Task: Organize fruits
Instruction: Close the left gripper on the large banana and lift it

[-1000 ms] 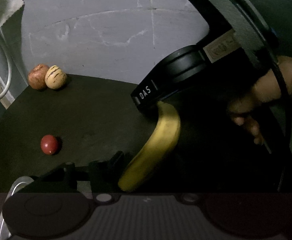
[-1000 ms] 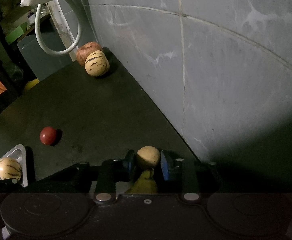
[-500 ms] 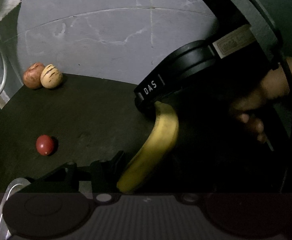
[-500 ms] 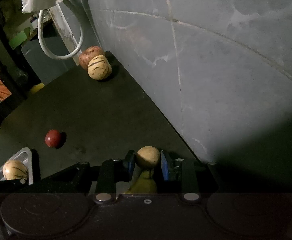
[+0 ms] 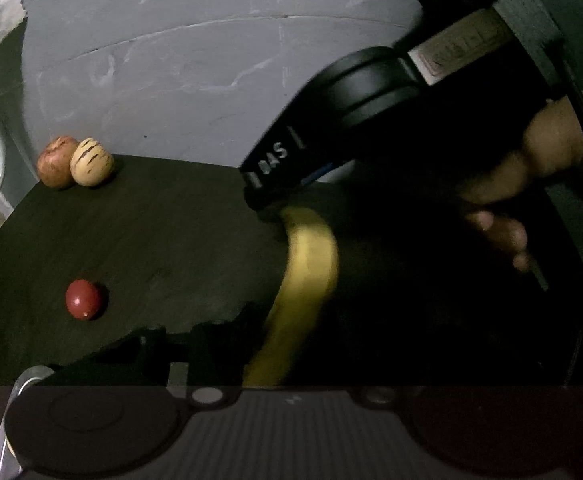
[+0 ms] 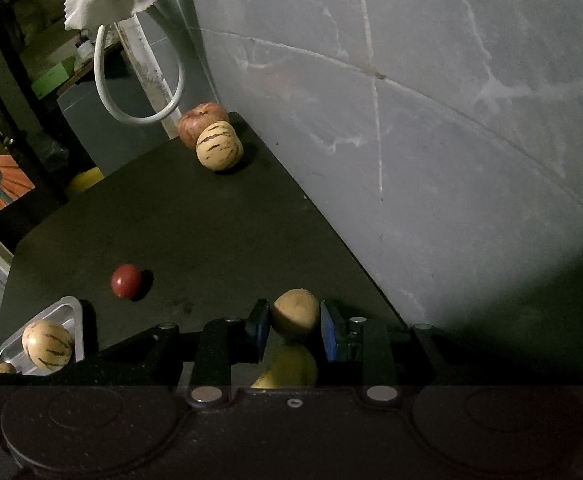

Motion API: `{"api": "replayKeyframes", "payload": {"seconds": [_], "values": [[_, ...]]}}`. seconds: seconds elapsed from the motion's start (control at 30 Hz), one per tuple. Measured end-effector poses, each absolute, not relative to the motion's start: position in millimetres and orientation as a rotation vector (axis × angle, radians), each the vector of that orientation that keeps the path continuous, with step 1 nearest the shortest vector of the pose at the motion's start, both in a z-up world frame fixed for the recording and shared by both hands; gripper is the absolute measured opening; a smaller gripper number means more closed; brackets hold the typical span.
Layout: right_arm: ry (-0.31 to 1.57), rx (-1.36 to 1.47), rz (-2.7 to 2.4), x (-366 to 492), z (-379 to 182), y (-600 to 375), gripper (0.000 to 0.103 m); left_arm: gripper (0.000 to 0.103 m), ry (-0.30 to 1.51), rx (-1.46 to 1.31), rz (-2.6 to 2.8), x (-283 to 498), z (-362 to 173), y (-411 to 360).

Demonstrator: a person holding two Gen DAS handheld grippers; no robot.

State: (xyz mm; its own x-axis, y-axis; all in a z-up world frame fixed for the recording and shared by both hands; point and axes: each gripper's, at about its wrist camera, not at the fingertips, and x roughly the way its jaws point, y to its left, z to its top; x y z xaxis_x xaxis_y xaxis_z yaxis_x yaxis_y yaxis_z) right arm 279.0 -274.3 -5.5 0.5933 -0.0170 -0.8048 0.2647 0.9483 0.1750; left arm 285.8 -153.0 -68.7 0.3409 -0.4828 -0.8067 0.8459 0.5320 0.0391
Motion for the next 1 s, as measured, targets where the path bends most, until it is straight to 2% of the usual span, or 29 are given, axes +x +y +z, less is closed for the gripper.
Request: {"api": "replayKeyframes", "payload": {"seconds": [0.17, 0.6, 1.0], "values": [[0.914, 0.284, -0.159, 276.8, 0.3, -271.8, 0.029, 0.035, 0.862, 0.475, -0.913, 285.4, -63.7, -150.7], [0.867, 0.26, -0.112, 270.9, 28.0, -257.5, 0.029, 0.033, 0.919, 0.401, -0.894, 271.1, -47.8, -129.1], [0.844, 0.218, -0.074, 252.9, 52.9, -237.3, 0.029, 0.032, 0.985, 0.154, -0.813, 252.6, -31.4, -77.1]]}}
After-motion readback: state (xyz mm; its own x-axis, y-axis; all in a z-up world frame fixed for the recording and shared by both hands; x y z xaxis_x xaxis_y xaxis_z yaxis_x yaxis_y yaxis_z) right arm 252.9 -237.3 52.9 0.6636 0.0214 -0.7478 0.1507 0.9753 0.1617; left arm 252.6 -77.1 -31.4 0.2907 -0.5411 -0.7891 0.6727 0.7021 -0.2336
